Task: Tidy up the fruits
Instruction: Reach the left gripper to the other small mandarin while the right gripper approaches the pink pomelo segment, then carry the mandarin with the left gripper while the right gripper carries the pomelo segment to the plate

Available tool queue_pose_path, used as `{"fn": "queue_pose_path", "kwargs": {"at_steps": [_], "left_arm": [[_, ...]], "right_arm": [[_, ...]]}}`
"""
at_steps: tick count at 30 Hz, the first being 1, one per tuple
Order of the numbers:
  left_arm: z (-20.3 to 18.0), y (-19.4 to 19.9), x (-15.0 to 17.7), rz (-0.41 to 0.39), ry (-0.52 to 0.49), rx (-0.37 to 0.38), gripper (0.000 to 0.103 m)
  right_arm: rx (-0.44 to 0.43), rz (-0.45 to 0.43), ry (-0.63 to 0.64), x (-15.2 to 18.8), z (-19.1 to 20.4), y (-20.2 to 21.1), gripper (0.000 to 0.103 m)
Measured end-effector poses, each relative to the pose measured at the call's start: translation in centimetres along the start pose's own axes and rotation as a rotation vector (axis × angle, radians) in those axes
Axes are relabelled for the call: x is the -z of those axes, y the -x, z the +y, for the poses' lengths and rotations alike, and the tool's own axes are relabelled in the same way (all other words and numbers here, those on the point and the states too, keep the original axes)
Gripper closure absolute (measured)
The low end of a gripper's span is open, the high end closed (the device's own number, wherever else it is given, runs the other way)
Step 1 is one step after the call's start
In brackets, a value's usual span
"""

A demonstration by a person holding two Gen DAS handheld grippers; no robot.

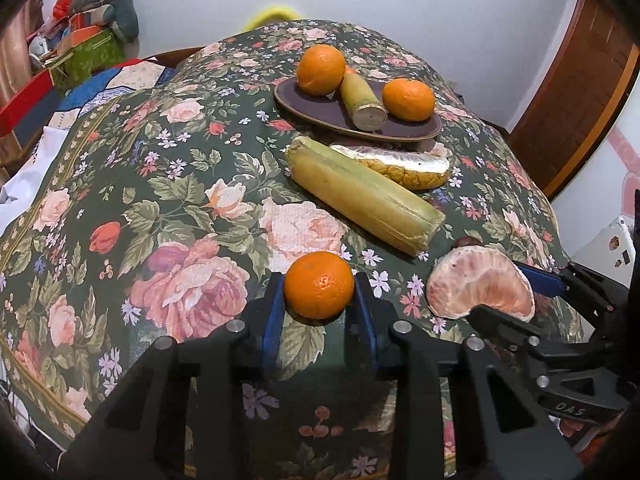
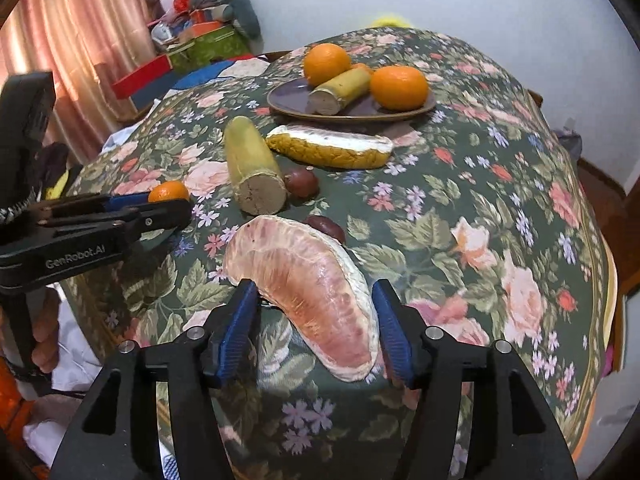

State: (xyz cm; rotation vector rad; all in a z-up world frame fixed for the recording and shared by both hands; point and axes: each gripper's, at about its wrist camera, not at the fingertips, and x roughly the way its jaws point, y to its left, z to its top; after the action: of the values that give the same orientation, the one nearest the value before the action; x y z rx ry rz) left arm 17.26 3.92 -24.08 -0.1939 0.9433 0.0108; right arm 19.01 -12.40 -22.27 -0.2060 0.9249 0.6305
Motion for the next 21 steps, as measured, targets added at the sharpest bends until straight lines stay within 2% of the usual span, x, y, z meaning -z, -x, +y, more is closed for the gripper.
{"fn": "queue_pose_path", "kwargs": {"at_steps": [2, 6, 12, 21], "left_arm": [[-0.1, 0.1, 0.0, 0.000, -0.002, 0.002, 0.070], [-0.3, 0.3, 0.0, 0.002, -0.007, 0.005, 0.070], [-0.8, 1.3, -0.2, -0.014, -0.021, 0.013, 0.070], [-1.7, 3.6, -2.0, -0.083, -0.053, 0.018, 0.070]], "right_arm": [[0.005, -0.003, -0.003, -0.1, 0.1, 0.0, 0.048], [0.001, -0.020, -0.017, -0.2, 0.0, 0.6, 0.063], [0.013, -0.076, -0.027, -0.6, 0.0, 2.4, 0.066], [0.019, -0.164, -0.053, -2.0, -0.6, 5.0, 0.067]]}}
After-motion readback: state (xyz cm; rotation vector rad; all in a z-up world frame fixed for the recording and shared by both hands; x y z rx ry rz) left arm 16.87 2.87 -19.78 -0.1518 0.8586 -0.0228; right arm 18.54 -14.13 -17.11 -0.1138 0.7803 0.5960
